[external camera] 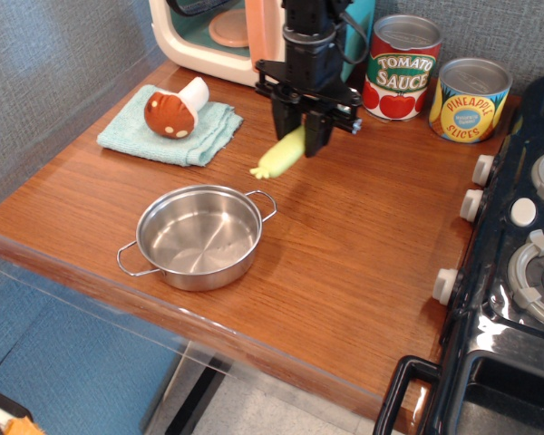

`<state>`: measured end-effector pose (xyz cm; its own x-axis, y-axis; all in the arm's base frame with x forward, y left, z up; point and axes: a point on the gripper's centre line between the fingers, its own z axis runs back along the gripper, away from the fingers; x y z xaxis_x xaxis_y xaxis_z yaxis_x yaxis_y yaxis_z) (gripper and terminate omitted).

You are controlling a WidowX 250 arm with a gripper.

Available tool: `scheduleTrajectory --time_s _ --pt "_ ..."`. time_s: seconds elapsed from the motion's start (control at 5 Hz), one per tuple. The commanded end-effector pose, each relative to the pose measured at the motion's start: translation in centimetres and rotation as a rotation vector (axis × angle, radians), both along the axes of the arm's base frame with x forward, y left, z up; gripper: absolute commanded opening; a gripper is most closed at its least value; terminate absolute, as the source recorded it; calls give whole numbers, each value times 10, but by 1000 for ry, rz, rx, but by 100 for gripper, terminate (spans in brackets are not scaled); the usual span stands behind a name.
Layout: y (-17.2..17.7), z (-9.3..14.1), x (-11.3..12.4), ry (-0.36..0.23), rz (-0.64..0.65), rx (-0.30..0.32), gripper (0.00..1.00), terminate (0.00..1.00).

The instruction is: Put the spoon directly above the silver pot.

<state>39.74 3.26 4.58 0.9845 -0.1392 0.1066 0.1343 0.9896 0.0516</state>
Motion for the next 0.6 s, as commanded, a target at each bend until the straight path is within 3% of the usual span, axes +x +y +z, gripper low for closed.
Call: scheduleTrajectory --time_s 0.0,0.4 --pt "16 10 17 -30 33 29 0 0" --pt "18 -11 26 16 28 41 0 0"
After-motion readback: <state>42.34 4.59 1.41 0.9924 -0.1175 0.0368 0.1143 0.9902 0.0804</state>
